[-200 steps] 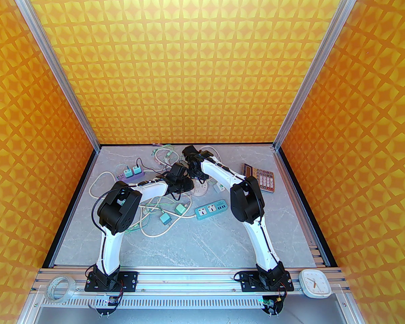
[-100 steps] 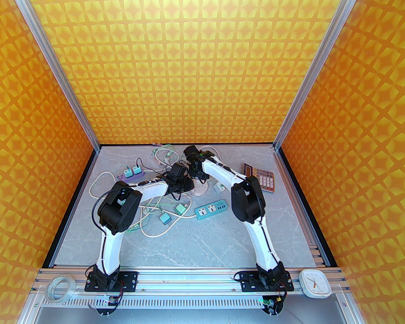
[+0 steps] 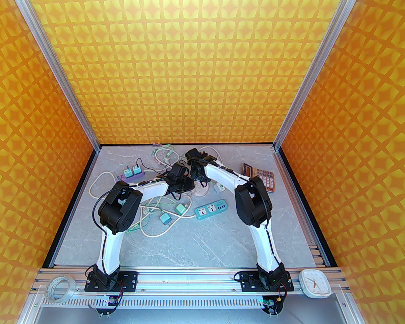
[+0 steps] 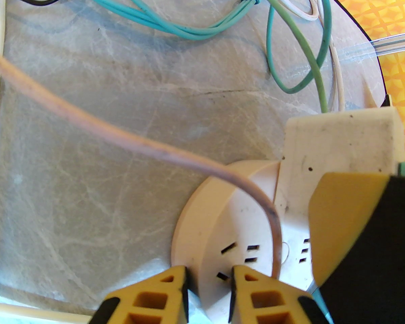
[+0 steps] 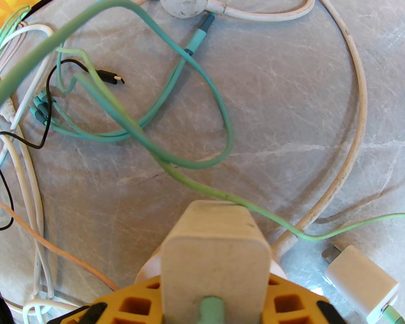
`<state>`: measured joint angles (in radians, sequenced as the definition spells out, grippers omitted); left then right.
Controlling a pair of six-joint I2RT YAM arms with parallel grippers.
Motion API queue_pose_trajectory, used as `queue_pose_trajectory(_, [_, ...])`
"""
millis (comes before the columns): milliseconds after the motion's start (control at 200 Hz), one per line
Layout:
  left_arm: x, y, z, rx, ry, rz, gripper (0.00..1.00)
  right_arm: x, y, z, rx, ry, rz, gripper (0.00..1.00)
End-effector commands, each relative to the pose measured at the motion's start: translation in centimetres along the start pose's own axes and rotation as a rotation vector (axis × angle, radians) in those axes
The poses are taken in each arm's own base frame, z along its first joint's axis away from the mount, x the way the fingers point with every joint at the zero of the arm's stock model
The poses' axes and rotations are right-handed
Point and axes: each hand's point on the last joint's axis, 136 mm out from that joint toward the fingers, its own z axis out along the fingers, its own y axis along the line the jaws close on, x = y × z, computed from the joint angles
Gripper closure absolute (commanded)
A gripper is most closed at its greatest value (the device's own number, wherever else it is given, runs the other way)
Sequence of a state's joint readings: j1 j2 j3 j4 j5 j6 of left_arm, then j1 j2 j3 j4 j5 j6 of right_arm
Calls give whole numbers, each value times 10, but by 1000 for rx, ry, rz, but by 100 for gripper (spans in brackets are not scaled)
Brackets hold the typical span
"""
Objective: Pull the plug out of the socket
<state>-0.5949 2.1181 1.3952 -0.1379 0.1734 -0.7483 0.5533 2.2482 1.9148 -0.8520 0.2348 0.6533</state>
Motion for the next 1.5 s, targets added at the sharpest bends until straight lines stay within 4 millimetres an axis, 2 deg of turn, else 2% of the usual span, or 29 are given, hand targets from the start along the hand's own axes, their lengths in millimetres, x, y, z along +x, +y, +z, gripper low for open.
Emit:
queue_pose_trajectory(0, [111, 66, 37, -191, 311, 12, 78, 27, 62, -9, -249, 167, -46, 90])
queue_pose_trajectory(155, [113, 69, 37, -195, 315, 11, 79, 21, 59, -1, -273, 204, -36, 89])
queue_pose_trajectory(310, [113, 68, 38, -196, 315, 8, 78, 21, 58, -13, -258, 176, -42, 90])
queue_pose_trajectory(470, [113, 70, 42, -202, 319, -1, 79, 36, 63, -35, -230, 113, -68, 89])
queue_pose_trajectory(580, [115, 71, 43, -207, 324, -1, 79, 51, 69, -40, -241, 100, -70, 89])
queue_pose_trajectory(675, [116, 72, 43, -209, 330, 1, 79, 55, 74, -38, -258, 112, -71, 89])
queue_pose_trajectory(795, [115, 71, 42, -209, 329, 7, 81, 48, 72, -33, -255, 126, -75, 90])
queue_pose_trajectory(1150, [118, 75, 42, -218, 342, 14, 82, 8, 59, -25, -286, 165, -50, 91])
queue_pose_trajectory(1380, [118, 75, 43, -219, 343, 15, 82, 13, 57, -25, -270, 170, -48, 92])
queue_pose_trajectory(1495, [118, 75, 45, -221, 346, 14, 82, 19, 58, -38, -263, 125, -47, 92])
